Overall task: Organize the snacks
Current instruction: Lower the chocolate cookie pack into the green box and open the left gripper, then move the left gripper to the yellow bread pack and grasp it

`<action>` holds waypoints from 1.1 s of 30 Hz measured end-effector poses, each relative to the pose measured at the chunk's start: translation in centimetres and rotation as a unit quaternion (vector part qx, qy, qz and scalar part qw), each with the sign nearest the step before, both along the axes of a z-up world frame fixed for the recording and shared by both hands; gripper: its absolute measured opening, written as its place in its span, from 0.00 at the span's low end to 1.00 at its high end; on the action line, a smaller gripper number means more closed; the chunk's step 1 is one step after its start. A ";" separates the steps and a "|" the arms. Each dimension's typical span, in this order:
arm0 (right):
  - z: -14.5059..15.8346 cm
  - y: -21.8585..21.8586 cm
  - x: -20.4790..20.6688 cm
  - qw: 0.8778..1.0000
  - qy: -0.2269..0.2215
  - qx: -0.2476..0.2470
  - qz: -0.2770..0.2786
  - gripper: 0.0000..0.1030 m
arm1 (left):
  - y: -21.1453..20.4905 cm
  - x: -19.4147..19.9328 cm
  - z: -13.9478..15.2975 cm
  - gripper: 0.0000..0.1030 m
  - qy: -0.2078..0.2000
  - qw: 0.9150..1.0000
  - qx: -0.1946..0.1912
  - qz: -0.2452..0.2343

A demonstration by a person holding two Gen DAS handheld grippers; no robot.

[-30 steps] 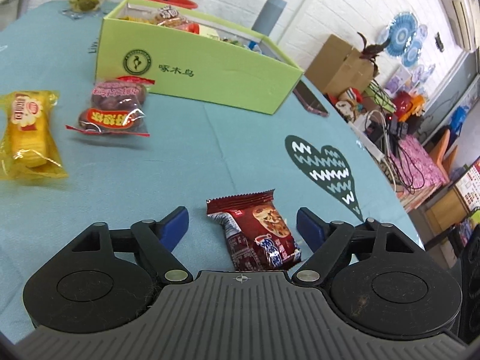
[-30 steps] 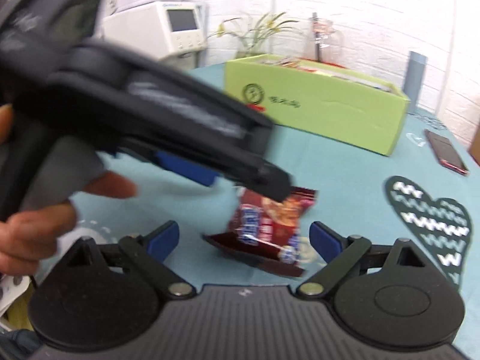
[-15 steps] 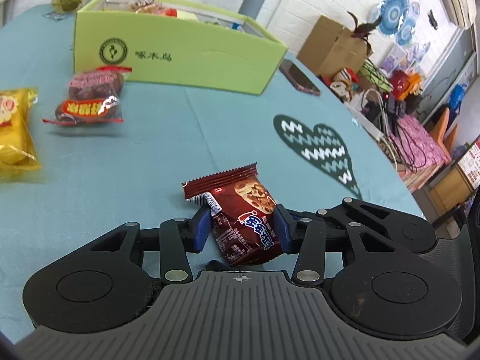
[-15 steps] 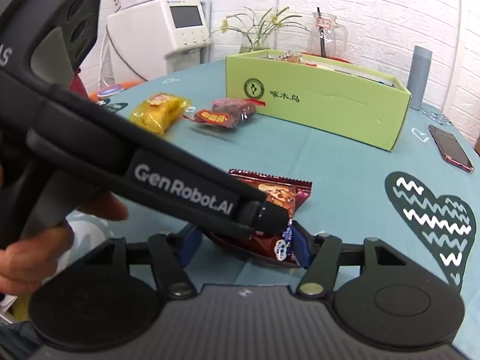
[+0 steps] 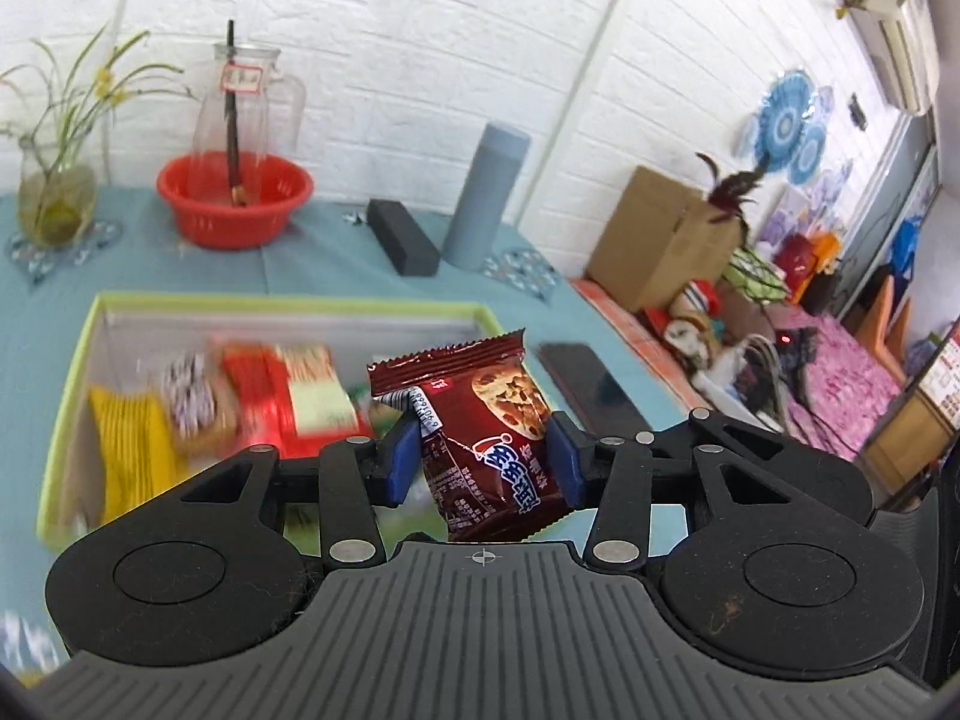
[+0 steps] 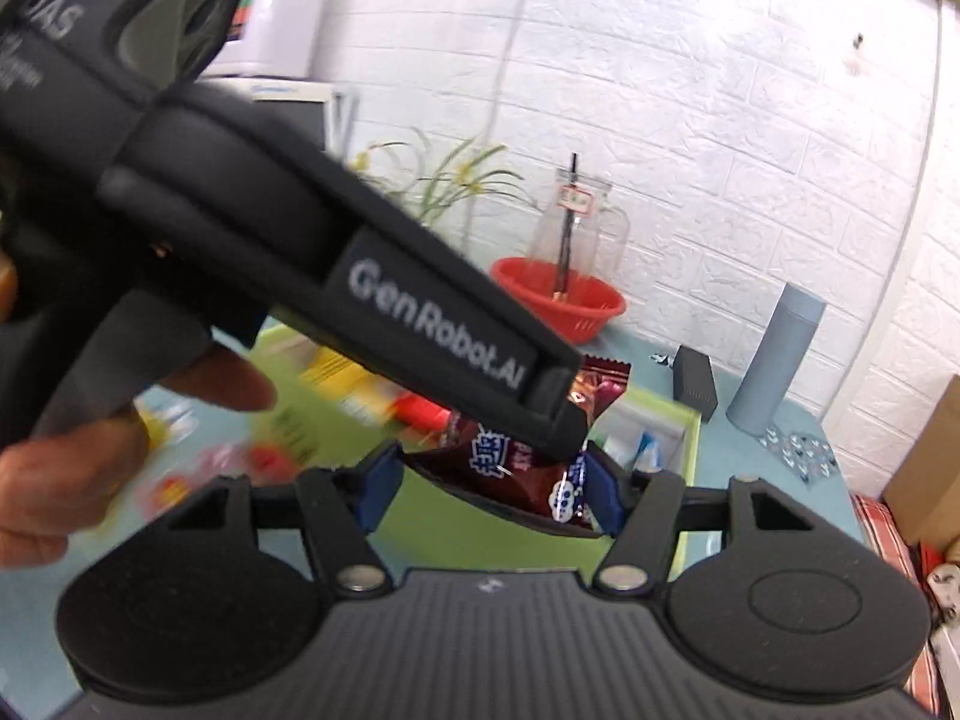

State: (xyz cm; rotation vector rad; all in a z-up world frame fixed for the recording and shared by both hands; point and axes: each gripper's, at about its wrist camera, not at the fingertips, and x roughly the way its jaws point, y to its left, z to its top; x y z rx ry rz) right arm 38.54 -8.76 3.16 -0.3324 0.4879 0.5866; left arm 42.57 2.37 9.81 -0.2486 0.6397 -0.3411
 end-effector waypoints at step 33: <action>-5.6 -0.3 -7.6 0.990 0.093 0.091 0.052 0.90 | 13.1 -14.3 -5.3 0.84 -0.001 0.991 -0.006 0.137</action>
